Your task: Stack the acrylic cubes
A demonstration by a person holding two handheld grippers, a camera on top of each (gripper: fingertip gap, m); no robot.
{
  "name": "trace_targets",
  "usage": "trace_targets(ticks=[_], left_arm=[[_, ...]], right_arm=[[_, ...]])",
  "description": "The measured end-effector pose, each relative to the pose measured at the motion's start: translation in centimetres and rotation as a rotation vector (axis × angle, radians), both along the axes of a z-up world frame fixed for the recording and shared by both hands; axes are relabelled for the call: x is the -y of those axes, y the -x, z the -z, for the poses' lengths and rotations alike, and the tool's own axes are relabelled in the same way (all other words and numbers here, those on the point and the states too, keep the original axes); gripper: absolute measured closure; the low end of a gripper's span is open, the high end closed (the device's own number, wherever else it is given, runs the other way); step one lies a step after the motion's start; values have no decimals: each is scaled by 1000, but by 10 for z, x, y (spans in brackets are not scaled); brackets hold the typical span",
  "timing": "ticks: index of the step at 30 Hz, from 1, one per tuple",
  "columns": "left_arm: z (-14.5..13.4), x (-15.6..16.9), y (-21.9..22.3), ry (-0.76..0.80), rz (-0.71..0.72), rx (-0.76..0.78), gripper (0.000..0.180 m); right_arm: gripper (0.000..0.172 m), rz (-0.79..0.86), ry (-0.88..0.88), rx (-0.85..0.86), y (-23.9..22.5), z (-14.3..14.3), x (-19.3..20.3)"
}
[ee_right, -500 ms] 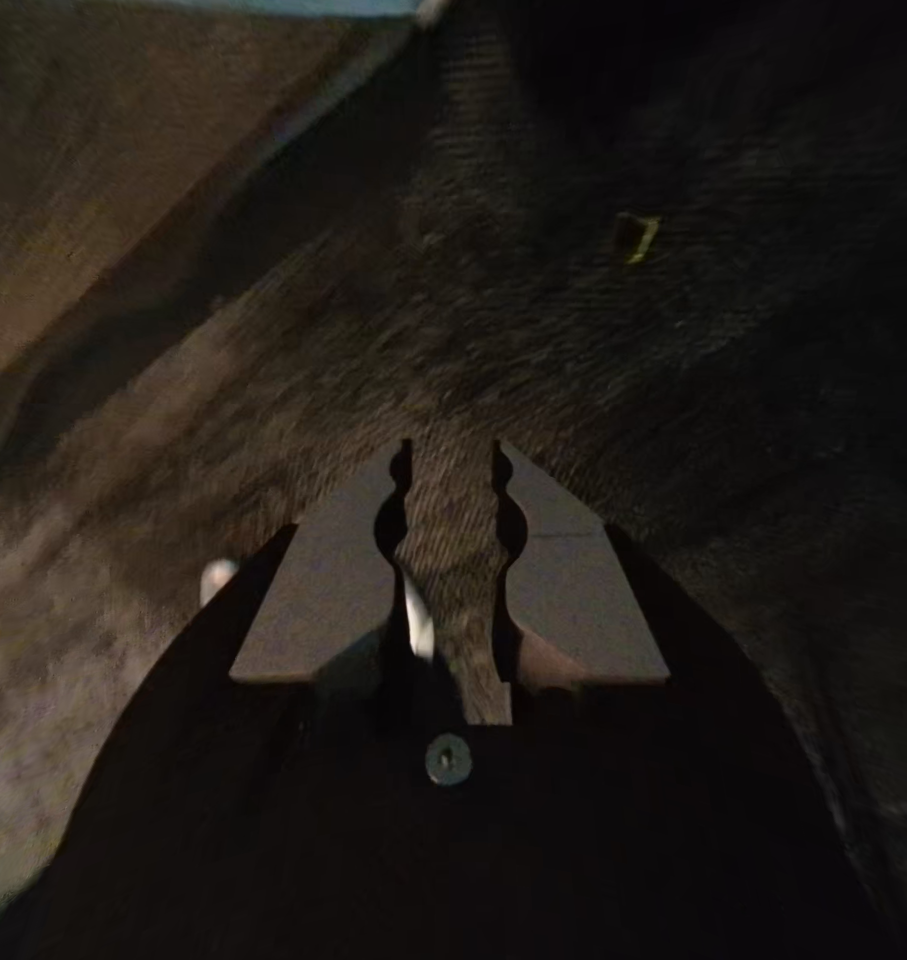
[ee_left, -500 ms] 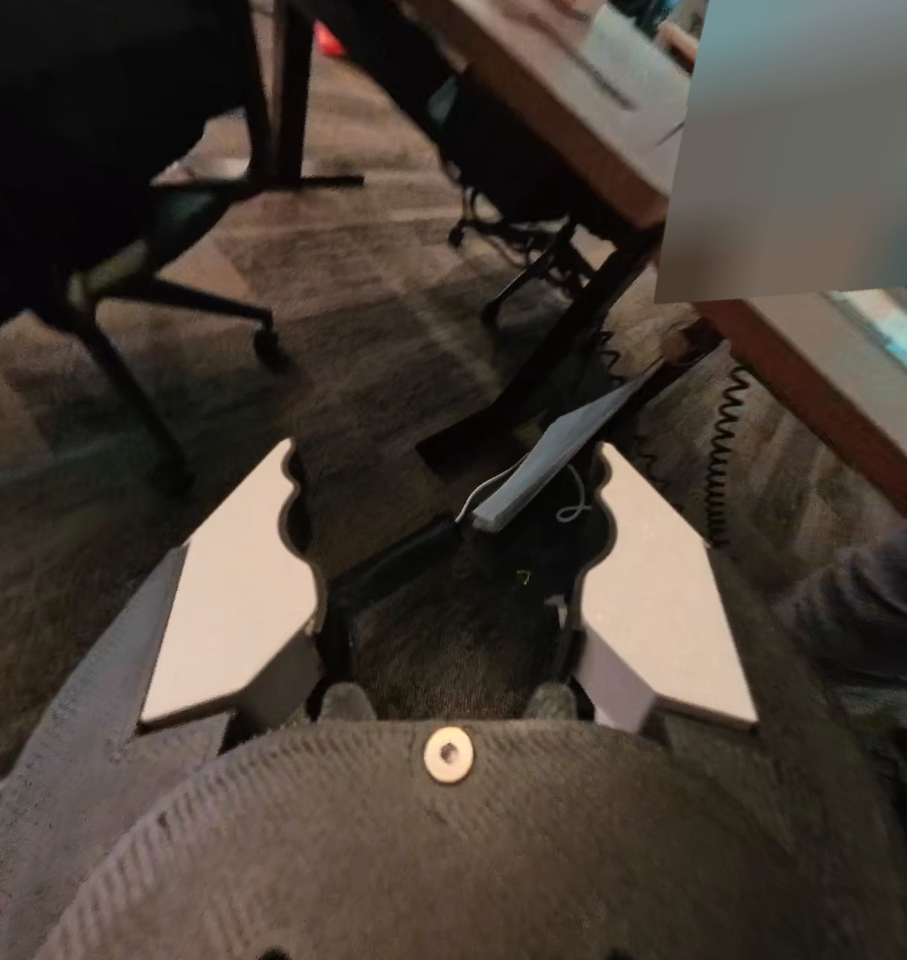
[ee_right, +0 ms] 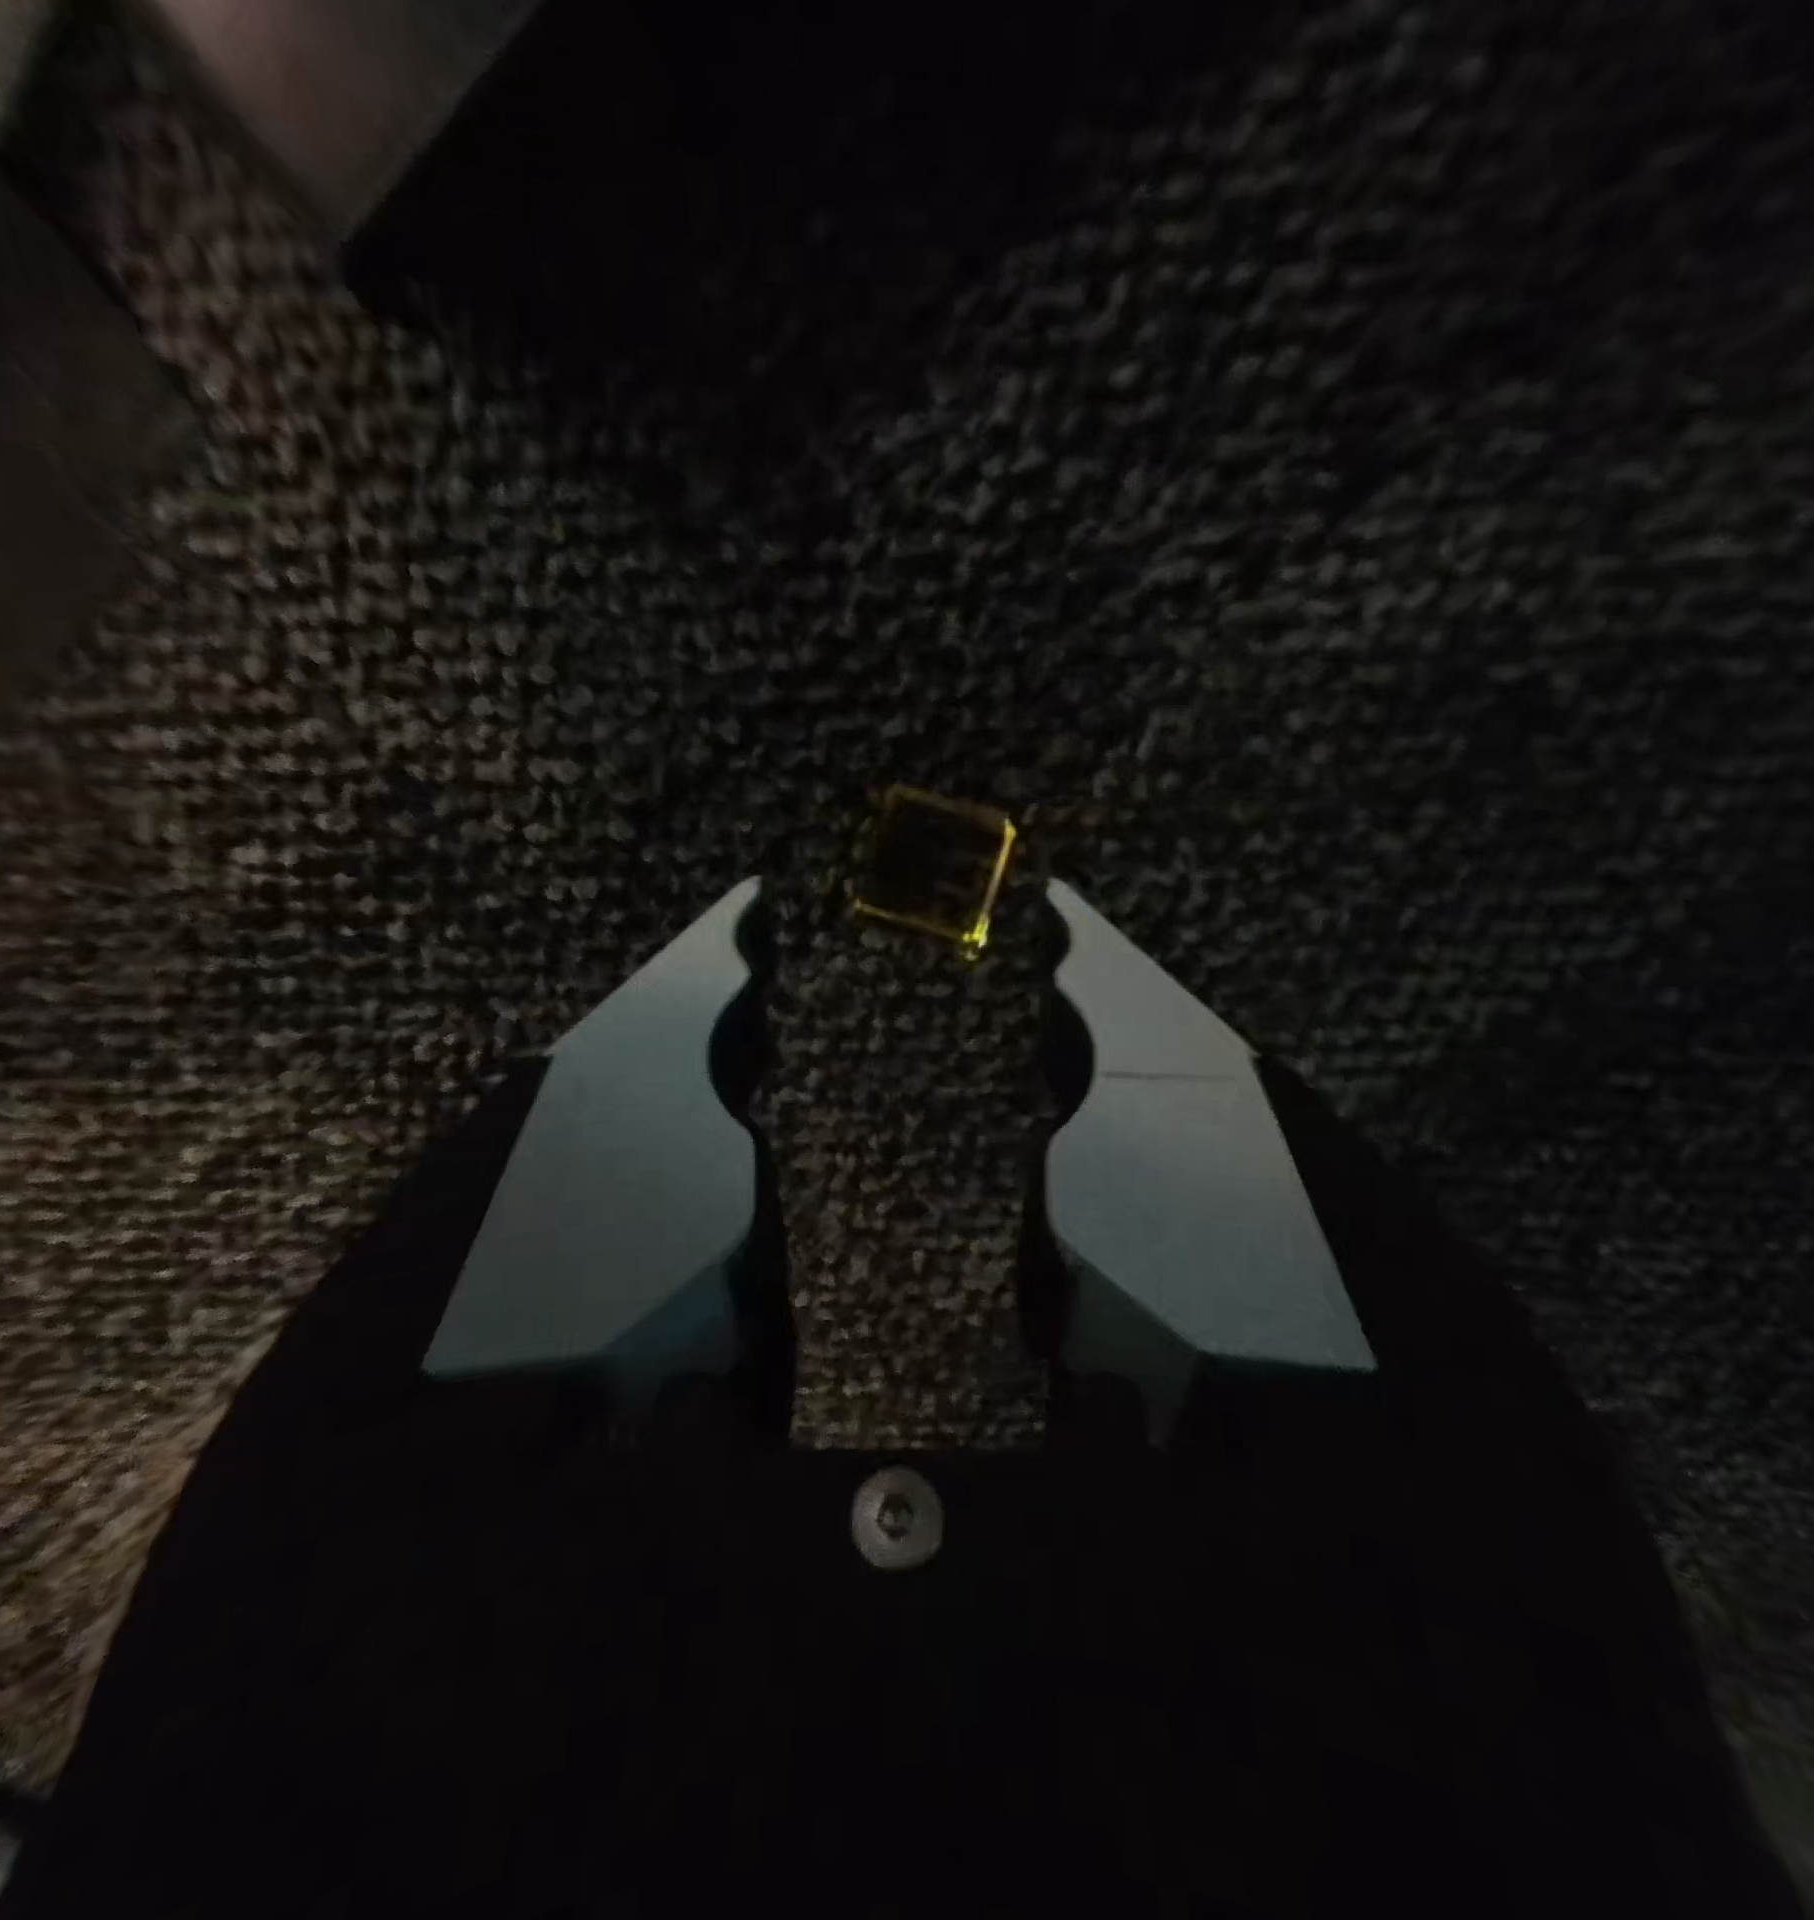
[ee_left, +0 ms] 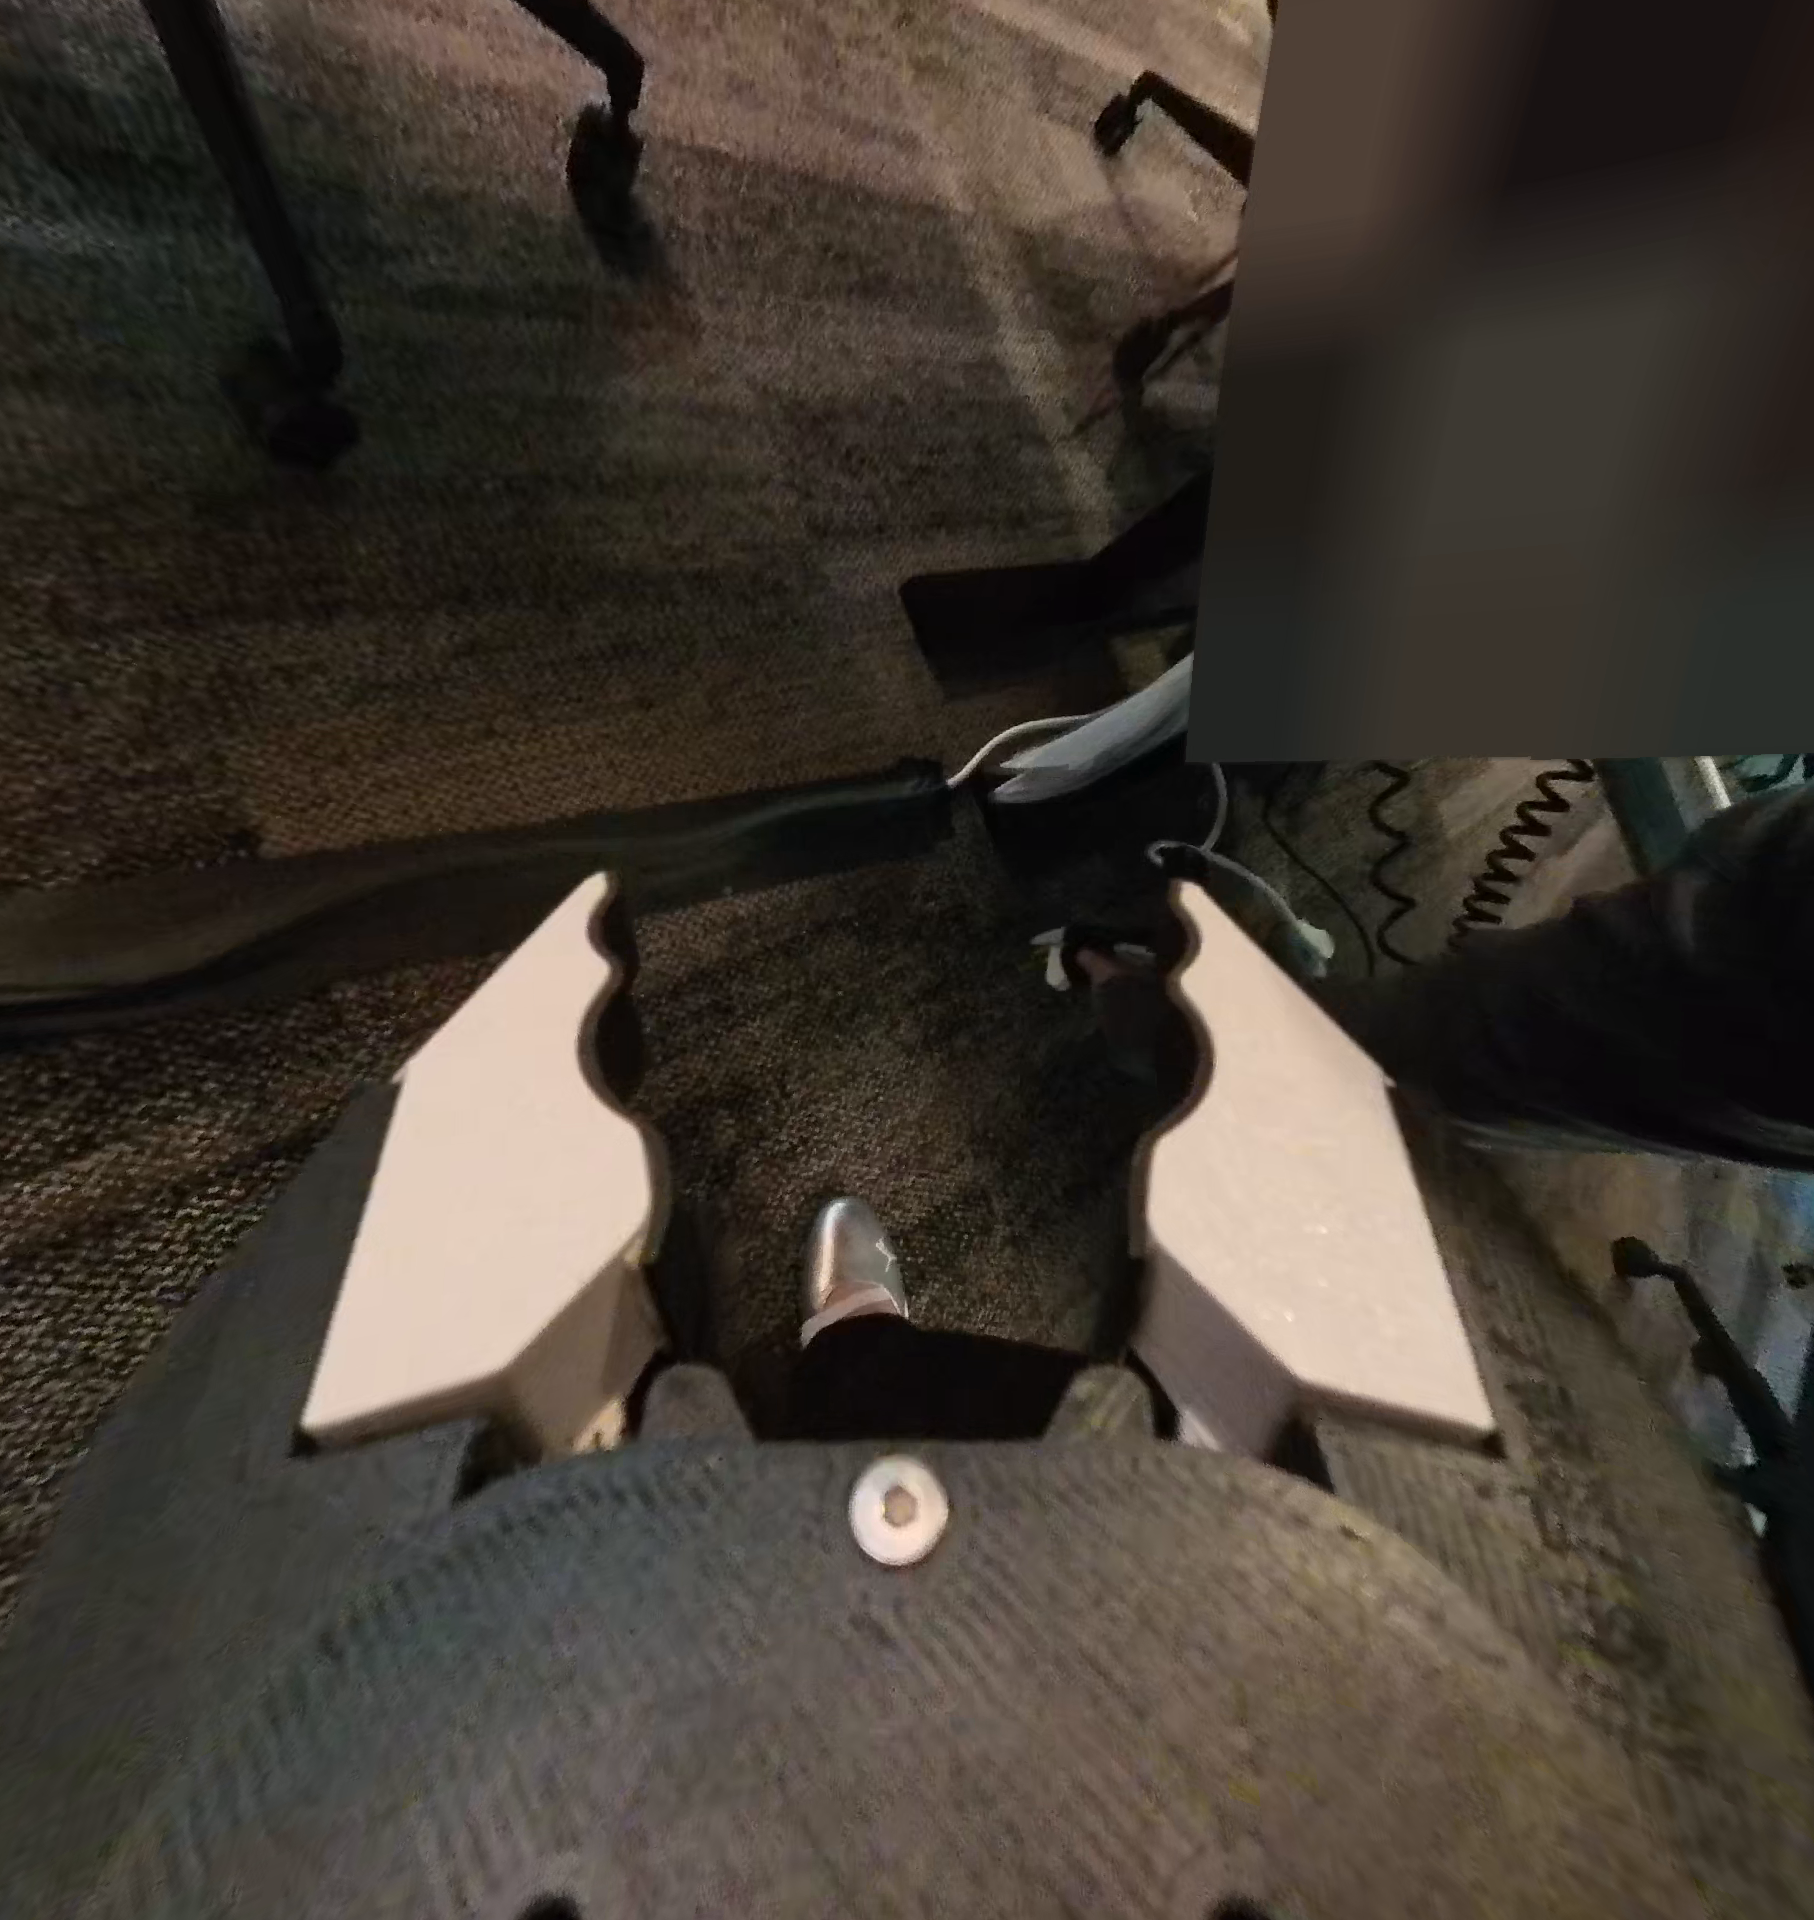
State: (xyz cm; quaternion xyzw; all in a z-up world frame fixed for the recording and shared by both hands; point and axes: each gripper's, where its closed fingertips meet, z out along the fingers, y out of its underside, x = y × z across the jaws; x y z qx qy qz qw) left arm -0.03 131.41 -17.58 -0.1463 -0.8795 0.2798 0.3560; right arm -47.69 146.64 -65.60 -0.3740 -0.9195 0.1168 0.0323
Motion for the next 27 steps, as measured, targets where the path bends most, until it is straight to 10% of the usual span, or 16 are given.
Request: trace_targets(ticks=[6, 10, 17, 27], left_arm=[[-11, 1, -12, 38, 7, 21, 81], [-51, -19, -39, 93, -107, 62, 80], [-186, -10, -47, 258, -84, 97, 80], [-404, -5, -133, 447, -380, 108, 86]], right_arm=[[146, -72, -64, -88, 3, -3, 2], [146, -264, -33, -36, -60, -61, -11], [147, -571, 15, 76, -205, -296, -43], [146, -1108, 441, 101, -318, -642, 130]])
